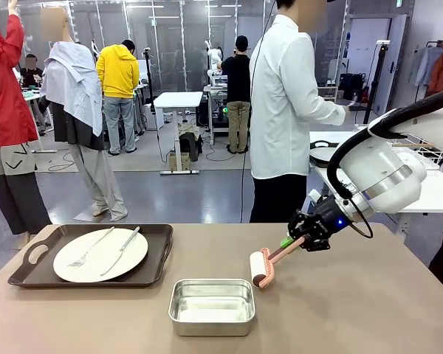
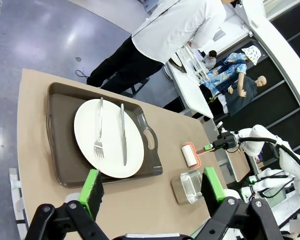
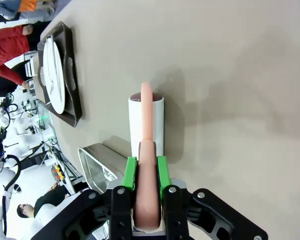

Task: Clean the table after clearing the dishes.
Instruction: When the left (or right) Handle tray is removed, use the left hand (or right hand) to clean the left (or right) side of the table with the Lint Roller.

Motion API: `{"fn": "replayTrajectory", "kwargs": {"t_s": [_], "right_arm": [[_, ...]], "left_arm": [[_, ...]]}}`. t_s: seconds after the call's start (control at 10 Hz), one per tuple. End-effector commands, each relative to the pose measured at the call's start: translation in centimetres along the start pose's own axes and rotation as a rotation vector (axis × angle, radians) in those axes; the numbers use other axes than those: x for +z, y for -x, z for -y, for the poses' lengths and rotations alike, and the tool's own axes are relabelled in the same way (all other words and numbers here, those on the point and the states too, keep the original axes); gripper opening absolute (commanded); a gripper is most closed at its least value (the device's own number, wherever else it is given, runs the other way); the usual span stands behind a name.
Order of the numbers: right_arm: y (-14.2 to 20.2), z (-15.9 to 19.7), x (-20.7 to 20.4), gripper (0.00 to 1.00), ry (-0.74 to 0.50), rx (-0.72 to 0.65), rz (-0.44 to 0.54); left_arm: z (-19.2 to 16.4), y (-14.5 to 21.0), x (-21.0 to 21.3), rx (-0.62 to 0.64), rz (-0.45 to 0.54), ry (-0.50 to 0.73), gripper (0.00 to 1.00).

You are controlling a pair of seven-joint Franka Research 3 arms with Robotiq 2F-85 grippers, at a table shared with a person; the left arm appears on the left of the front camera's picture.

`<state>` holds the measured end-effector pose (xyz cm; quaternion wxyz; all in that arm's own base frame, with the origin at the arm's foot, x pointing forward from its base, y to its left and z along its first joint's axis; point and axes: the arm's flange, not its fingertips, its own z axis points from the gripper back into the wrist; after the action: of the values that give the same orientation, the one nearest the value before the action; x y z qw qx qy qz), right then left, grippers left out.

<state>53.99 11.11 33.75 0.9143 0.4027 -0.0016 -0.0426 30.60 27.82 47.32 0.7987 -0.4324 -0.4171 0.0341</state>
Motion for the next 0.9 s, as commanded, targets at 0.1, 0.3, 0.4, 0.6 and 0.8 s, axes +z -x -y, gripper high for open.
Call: {"fn": "replayTrajectory", "kwargs": {"t_s": [0.1, 0.3, 0.4, 0.6, 0.8], "right_arm": [[-0.6, 1.7, 0.5, 0.21, 0.049, 0.044, -0.006], [-0.4, 3.6, 2.4, 0.21, 0.077, -0.007, 0.029], [-0.1, 4.6, 3.8, 0.21, 0.083, -0.004, 0.029], [0.7, 5.7, 6.7, 0.21, 0.084, 0.028, 0.036], [1.9, 6.5, 9.7, 0.21, 0.164, 0.069, 0.041]], "left_arm": [[0.0, -0.1, 0.4, -0.007, -0.002, 0.001, 1.0], [0.0, -0.1, 0.4, -0.007, -0.002, 0.001, 1.0], [0.0, -0.1, 0.4, -0.007, -0.002, 0.001, 1.0], [0.0, -0.1, 0.4, -0.007, -0.002, 0.001, 1.0], [0.0, -0.1, 0.4, -0.007, -0.002, 0.001, 1.0]]}}
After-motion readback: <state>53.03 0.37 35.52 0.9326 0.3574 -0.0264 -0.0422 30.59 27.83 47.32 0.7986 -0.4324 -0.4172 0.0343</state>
